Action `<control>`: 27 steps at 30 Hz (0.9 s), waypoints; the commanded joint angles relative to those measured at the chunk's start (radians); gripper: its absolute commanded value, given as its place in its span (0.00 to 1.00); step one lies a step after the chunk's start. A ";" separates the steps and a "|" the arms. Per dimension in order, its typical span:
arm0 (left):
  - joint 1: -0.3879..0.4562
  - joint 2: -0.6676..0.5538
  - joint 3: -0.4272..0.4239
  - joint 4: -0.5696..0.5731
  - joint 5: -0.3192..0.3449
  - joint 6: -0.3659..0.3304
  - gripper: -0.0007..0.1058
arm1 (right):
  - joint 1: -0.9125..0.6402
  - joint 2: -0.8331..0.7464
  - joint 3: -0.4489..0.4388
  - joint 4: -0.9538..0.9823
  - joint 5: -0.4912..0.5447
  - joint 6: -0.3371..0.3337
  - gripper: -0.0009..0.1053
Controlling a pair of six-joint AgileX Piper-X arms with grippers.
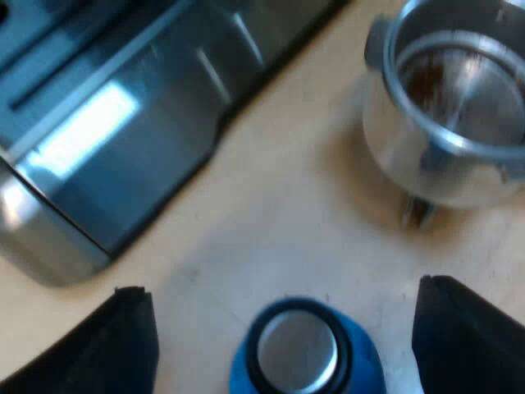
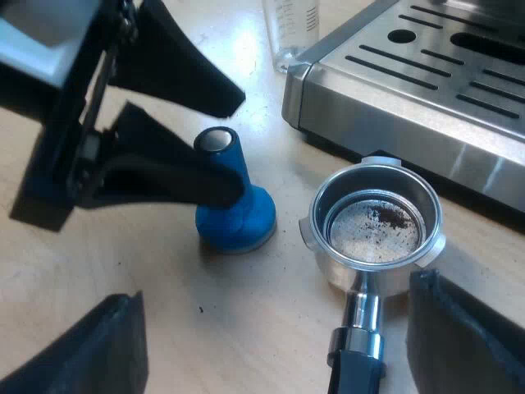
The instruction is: Grind coffee beans and then tamp
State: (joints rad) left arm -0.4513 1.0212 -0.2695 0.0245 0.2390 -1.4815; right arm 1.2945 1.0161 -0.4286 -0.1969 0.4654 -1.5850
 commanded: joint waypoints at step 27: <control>0.001 -0.471 -0.348 0.611 -0.033 -0.002 0.63 | -0.022 0.000 -0.410 0.594 -0.194 0.069 0.64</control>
State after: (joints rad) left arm -0.4513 0.5574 -0.6037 0.6265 0.2128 -1.4815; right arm 1.2812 1.0181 -0.8234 0.3818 0.2741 -1.5078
